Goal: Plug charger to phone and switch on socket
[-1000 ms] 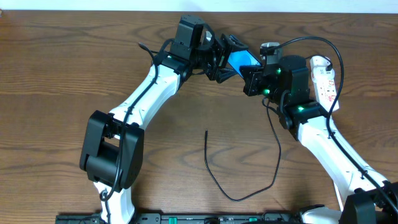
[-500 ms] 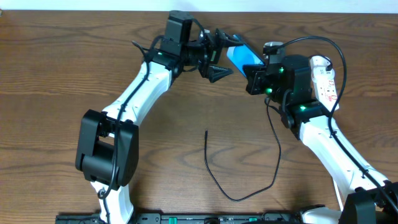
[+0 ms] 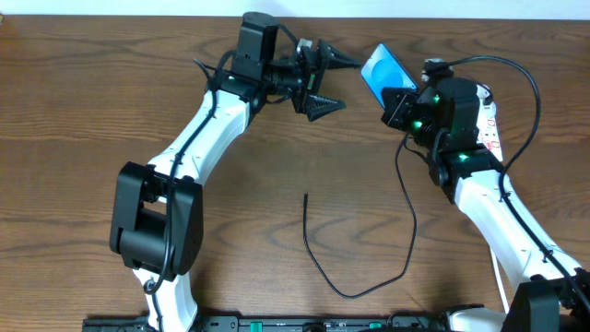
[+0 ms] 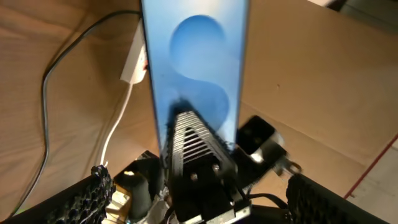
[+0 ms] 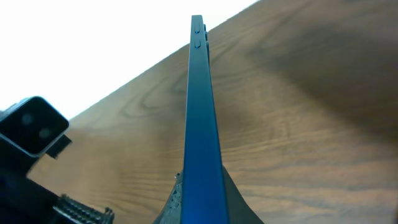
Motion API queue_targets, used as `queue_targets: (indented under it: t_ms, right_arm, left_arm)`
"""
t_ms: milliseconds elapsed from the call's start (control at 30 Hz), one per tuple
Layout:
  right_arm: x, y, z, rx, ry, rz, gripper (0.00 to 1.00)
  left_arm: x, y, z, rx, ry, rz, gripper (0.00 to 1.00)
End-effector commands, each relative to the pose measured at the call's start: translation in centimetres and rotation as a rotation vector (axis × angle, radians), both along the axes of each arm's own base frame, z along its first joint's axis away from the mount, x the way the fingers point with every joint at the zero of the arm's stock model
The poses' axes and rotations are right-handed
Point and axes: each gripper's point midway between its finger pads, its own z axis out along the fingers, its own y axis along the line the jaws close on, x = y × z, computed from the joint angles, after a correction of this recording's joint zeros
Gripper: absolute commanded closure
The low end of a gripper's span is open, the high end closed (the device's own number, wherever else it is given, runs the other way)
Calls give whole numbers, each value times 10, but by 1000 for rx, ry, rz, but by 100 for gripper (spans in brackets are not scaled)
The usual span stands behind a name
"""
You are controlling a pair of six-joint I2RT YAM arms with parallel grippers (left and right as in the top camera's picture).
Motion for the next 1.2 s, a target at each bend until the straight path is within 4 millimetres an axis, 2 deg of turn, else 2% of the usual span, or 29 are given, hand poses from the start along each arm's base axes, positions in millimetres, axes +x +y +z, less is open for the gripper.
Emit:
queue_targets:
  t_ms: [0,367,800,1167]
  right_arm:
    - [2,7,14,202,59,-59,99]
    - [1,29,41,480,103,-31,99]
    - [-3,51,64,694,157,-6,99]
    - [-9,73,68,853,265,-57,99]
  left_arm:
    - [0,10,22,-29,-69,-11,10]
    - [13,23,19,-8,-102,40,10]
    - [36,31,9,66,-124,168,10]
    - [40,32,9,76,-138,193,10]
